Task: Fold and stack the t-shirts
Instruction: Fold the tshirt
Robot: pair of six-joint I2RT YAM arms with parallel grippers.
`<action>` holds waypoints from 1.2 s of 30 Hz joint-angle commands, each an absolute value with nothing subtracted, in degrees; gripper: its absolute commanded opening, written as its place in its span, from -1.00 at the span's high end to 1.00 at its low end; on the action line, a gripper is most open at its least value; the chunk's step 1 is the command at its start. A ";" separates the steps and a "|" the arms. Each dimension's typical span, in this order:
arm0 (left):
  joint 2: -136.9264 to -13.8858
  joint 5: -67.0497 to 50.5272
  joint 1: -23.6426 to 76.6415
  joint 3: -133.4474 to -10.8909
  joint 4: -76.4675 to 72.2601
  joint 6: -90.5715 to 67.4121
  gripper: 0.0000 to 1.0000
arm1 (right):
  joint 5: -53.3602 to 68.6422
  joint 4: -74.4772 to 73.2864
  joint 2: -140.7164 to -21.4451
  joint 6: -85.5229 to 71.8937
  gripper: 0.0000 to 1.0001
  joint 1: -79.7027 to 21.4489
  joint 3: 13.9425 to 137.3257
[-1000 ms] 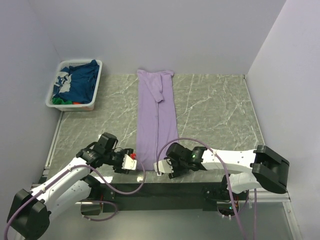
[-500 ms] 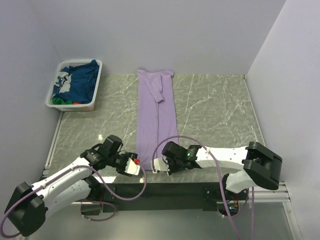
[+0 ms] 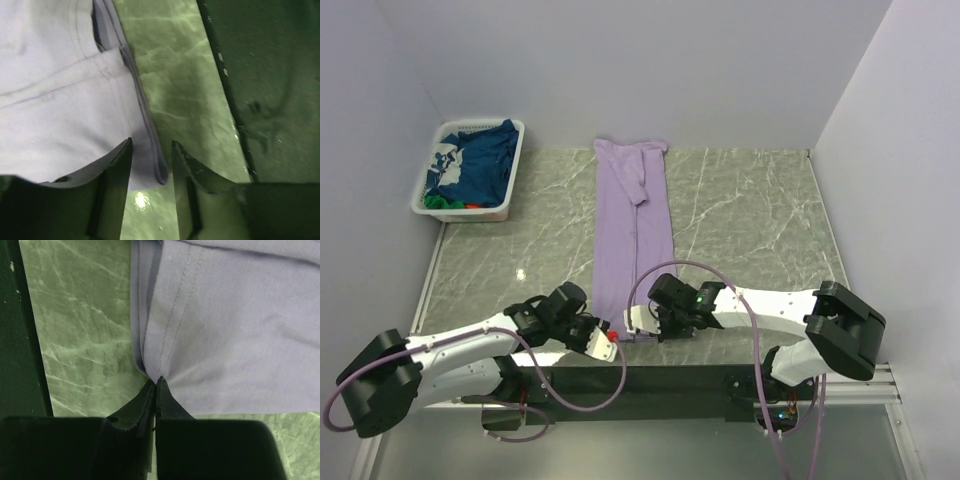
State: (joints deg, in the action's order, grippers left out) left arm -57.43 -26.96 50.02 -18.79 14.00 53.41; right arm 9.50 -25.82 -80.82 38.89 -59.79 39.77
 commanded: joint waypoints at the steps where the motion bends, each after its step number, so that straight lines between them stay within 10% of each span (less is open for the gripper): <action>1: -62.04 -22.07 50.98 -19.60 11.78 51.25 0.19 | 10.46 -29.97 -81.74 38.50 1.00 -57.92 41.57; 11: -66.54 -19.86 51.06 -21.00 11.86 51.24 0.97 | 11.16 -31.55 -81.57 39.46 1.00 -55.90 43.42; 25: -52.03 -30.07 56.60 -29.17 29.00 42.12 0.99 | 11.79 -36.73 -70.84 33.40 1.00 -61.53 44.47; 36: -58.26 -31.38 35.60 -36.11 25.59 54.93 0.99 | 7.65 -32.26 -72.06 45.87 1.00 -50.81 49.04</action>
State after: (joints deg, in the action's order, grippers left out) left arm -55.24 -30.24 37.98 -33.08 27.31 50.00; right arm 9.72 -34.28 -70.72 40.77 -52.97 45.39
